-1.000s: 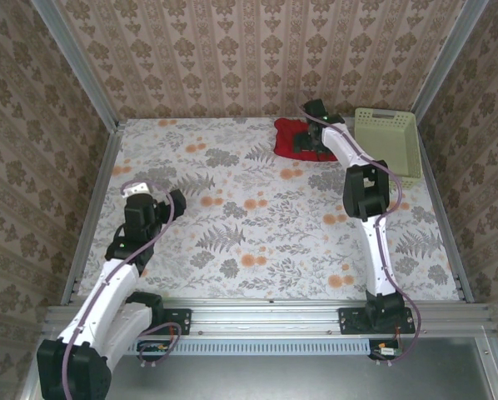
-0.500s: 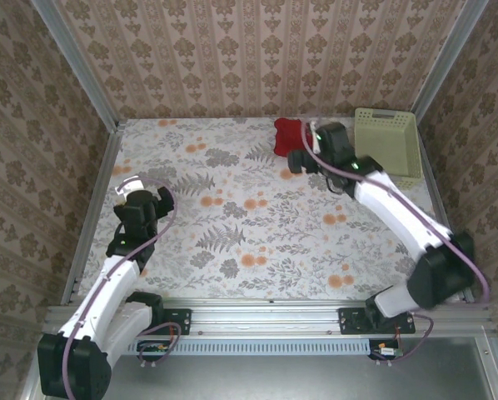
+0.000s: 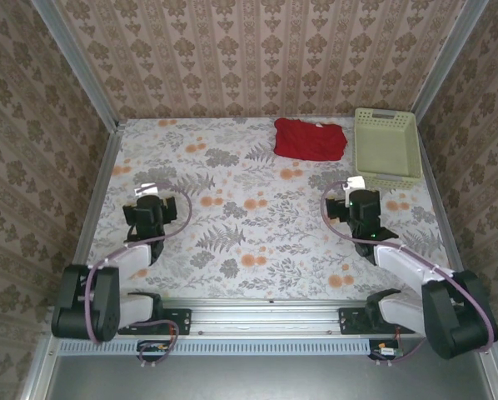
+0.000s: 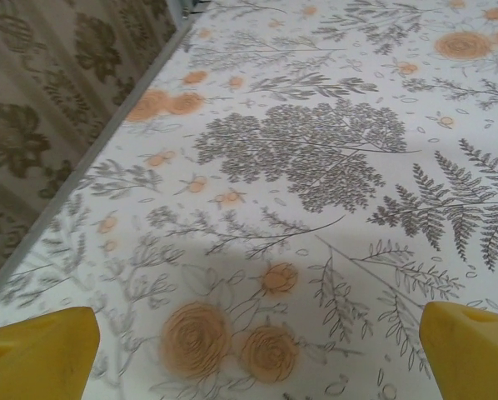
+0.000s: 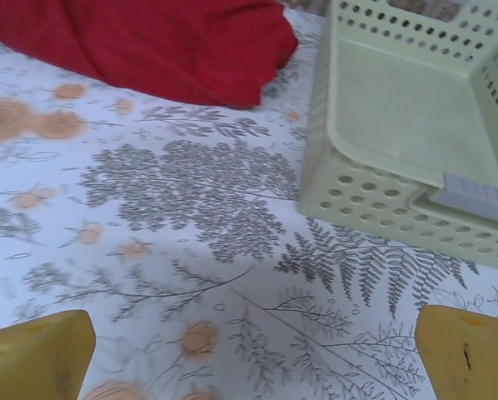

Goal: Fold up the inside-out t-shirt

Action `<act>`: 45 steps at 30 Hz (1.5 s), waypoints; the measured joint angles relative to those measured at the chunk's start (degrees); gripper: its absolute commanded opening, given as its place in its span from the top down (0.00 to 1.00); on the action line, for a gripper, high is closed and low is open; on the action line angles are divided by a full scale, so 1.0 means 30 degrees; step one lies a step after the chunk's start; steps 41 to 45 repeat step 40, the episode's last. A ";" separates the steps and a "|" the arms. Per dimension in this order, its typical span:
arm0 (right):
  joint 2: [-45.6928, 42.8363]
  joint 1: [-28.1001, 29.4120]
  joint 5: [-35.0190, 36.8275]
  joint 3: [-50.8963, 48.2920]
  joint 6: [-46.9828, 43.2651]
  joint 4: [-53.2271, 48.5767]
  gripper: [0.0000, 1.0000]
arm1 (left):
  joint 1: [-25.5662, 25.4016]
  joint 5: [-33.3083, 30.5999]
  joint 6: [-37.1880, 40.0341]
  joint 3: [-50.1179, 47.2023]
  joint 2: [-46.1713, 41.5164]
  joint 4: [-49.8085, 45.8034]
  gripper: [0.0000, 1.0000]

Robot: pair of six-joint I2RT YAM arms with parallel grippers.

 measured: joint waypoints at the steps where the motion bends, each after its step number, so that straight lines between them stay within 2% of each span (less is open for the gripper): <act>1: 0.0299 -0.0240 -0.0044 -0.0204 -0.0087 0.0619 0.00 | 0.0138 0.0386 0.0117 -0.0015 0.0379 0.0546 0.00; 4: 0.1384 -0.0947 -0.1071 -0.0517 -0.0138 0.3315 0.00 | 0.0342 0.1610 0.0998 -0.0087 0.1035 0.2674 0.00; 8: 0.3067 -0.2616 -0.3177 -0.0525 -0.0036 0.5391 0.00 | 0.1515 0.3723 0.1872 -0.0568 0.3993 0.7366 0.00; 10: 0.3519 -0.3009 -0.4087 -0.0648 0.0080 0.6739 0.00 | 0.1632 0.4386 0.2259 -0.0867 0.5202 0.8174 0.00; 14: 0.5151 -0.3060 -0.5391 -0.0787 0.0270 0.8874 0.00 | 0.1501 0.5173 0.2616 -0.0576 0.5428 0.8051 0.00; 19: 0.6921 -0.3570 -0.6331 -0.0714 0.0590 0.9602 0.00 | 0.1792 0.5187 0.2601 0.0765 0.5428 0.7446 0.00; 30: 0.6929 -0.3657 -0.4881 -0.0080 0.1537 0.9493 0.00 | 0.2004 0.4634 0.2404 0.0903 0.5428 0.7235 0.00; 45: 0.6929 -0.3628 -0.4816 0.0022 0.1756 0.9435 0.00 | 0.2004 0.4364 0.2317 0.0903 0.5428 0.7235 0.00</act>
